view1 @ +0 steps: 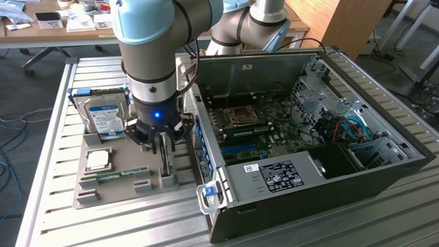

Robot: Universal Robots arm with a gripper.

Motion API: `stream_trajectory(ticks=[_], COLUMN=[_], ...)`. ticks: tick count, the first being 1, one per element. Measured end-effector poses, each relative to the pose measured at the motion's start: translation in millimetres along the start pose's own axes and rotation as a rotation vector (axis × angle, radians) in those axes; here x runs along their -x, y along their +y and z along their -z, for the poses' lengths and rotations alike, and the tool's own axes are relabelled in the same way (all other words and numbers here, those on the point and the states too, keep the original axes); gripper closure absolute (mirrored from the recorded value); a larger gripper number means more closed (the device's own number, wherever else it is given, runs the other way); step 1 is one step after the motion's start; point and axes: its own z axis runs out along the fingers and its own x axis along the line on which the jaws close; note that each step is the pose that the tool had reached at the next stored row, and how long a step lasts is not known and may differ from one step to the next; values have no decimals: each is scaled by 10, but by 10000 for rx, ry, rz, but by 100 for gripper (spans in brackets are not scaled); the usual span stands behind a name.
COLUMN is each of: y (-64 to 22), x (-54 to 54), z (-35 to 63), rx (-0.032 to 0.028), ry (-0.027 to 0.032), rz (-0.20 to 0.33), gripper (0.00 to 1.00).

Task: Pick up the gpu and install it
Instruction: 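Pick up the gpu and move the gpu toward the slot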

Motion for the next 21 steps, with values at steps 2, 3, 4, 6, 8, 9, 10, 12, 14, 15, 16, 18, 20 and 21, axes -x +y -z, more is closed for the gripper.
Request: stream_trajectory(ticks=[2,3,4,6,8,9,10,12,14,15,16,18,20,21], y=[0,0,0,0,0,0,0,0,0,0,0,1,2,2], x=[0,0,0,0,0,0,0,0,0,0,0,0,0,0], z=[0,0,0,0,0,0,0,0,0,0,0,-1,0,0], rx=[0,0,1,0,0,0,0,0,0,0,1,1,0,-1], ry=[0,0,0,0,0,0,-1,0,0,0,0,-1,0,0], rz=[0,0,0,0,0,0,0,0,0,0,0,1,1,1], gripper=[53,53,53,53,54,61,61,61,61,61,61,61,61,61])
